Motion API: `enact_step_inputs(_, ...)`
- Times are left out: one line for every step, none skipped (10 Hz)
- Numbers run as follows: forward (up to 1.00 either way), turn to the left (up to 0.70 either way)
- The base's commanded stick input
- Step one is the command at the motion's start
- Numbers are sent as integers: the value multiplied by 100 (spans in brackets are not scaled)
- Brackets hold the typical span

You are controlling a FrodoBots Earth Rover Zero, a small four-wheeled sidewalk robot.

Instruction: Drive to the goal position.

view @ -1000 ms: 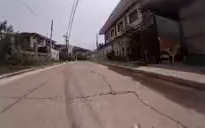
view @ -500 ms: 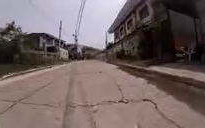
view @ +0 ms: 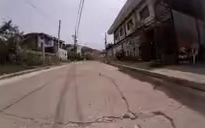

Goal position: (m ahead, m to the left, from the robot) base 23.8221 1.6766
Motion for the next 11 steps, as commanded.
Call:
enact_step_inputs(70, 0)
enact_step_inputs(70, 0)
enact_step_inputs(70, 0)
enact_step_inputs(70, 0)
enact_step_inputs(70, 0)
enact_step_inputs(70, 0)
enact_step_inputs(70, 0)
enact_step_inputs(70, 0)
enact_step_inputs(70, 0)
enact_step_inputs(70, 11)
enact_step_inputs(70, 27)
